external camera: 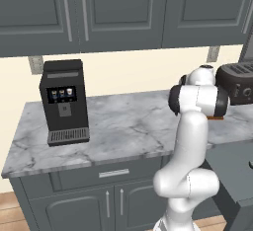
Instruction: Open the drawer on the right and place the cutting tools on the cutting board.
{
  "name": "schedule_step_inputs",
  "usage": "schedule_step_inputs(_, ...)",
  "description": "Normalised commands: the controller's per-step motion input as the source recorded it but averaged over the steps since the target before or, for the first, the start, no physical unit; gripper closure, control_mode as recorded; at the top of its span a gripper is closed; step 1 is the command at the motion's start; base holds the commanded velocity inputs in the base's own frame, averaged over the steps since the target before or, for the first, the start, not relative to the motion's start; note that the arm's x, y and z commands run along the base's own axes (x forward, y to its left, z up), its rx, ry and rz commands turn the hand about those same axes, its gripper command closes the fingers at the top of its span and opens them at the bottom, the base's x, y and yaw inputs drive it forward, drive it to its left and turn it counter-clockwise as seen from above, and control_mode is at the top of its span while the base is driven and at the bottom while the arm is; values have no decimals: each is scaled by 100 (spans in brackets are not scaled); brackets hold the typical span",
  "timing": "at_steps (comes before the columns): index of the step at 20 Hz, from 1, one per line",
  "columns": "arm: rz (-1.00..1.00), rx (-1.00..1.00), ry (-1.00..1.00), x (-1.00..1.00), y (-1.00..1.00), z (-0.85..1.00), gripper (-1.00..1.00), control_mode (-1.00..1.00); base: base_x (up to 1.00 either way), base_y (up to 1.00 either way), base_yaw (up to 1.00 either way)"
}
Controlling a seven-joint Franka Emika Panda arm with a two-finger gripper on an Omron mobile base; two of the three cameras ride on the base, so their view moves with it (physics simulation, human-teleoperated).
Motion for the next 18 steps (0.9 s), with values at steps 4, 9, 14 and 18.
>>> schedule_step_inputs(4, 0, 0, 0, 22, 0, -5, 100, -100, 0, 0, 0)
schedule_step_inputs(9, 0, 0, 0, 12, 0, -7, 100, -100, 0, 0, 0)
schedule_step_inputs(14, 0, 0, 0, 0, 0, -10, 100, -100, 0, 0, 0)
schedule_step_inputs(18, 0, 0, 0, 2, 0, -9, 100, -100, 0, 0, 0)
